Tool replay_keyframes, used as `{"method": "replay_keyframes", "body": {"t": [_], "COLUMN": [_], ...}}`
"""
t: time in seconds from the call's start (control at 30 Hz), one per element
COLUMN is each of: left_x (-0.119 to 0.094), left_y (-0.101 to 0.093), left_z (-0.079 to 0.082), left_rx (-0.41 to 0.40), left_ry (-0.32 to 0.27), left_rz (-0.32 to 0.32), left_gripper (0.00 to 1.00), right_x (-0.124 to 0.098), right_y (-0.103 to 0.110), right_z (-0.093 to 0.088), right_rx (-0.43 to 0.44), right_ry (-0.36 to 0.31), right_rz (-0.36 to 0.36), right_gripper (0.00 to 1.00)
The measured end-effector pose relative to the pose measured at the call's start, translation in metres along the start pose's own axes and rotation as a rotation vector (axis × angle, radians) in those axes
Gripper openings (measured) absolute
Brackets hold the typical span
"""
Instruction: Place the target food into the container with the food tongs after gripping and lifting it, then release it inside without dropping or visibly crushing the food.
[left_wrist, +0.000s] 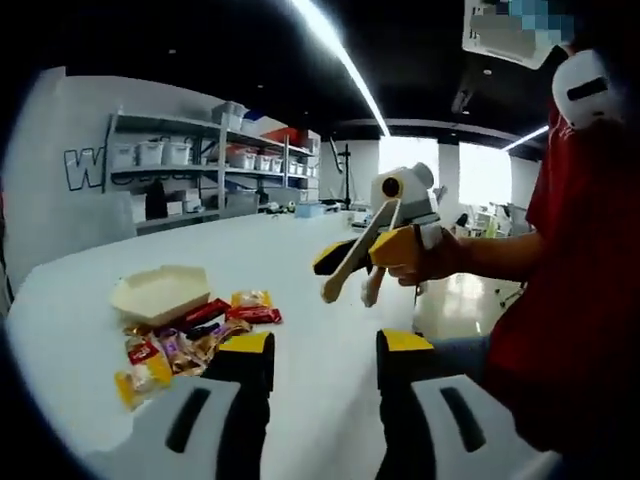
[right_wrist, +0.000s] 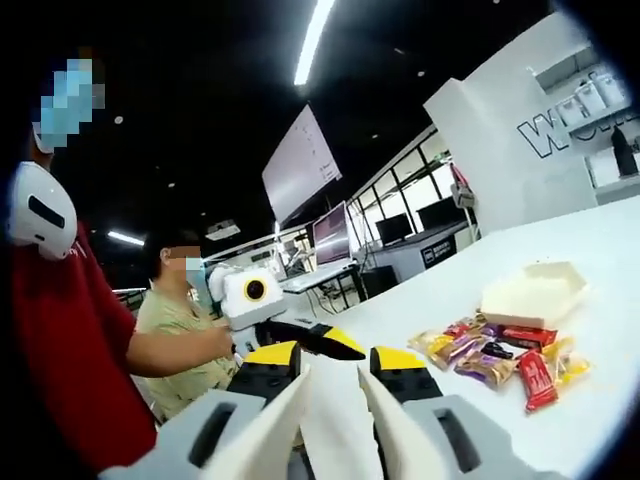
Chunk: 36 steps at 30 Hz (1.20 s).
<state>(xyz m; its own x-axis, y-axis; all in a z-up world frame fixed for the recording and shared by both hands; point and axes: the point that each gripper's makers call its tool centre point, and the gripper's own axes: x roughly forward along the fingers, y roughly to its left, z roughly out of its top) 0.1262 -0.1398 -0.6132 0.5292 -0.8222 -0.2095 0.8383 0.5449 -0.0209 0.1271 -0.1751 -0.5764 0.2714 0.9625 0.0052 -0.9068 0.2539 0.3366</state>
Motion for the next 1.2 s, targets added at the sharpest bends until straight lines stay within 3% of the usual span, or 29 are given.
{"method": "replay_keyframes", "body": {"t": [0.13,0.27,0.4,0.8,1.2], "left_x": [0.000,-0.002,-0.004,-0.007,-0.016], "left_y": [0.011,0.018,0.032,0.045,0.053], "left_z": [-0.006,-0.008,-0.010,-0.020,-0.038], "left_rx": [-0.020,-0.013,-0.021,-0.046,-0.078], "left_ry": [0.005,0.005,0.008,0.045,0.097], "left_rz": [0.065,0.106,0.188,0.307,0.408], "left_gripper": [0.54,0.60,0.71,0.97,0.99], "right_x": [-0.002,-0.005,-0.008,-0.018,-0.023], "right_y": [-0.012,-0.025,-0.041,-0.081,-0.116], "right_z": [-0.003,-0.005,-0.005,-0.009,-0.014], "right_rx": [-0.003,-0.013,0.001,-0.019,-0.078], "right_ry": [0.012,0.018,0.016,0.047,0.101], "right_rz": [-0.045,-0.097,-0.155,-0.279,-0.381], "right_gripper": [0.23,0.23,0.23,0.23,0.23]}}
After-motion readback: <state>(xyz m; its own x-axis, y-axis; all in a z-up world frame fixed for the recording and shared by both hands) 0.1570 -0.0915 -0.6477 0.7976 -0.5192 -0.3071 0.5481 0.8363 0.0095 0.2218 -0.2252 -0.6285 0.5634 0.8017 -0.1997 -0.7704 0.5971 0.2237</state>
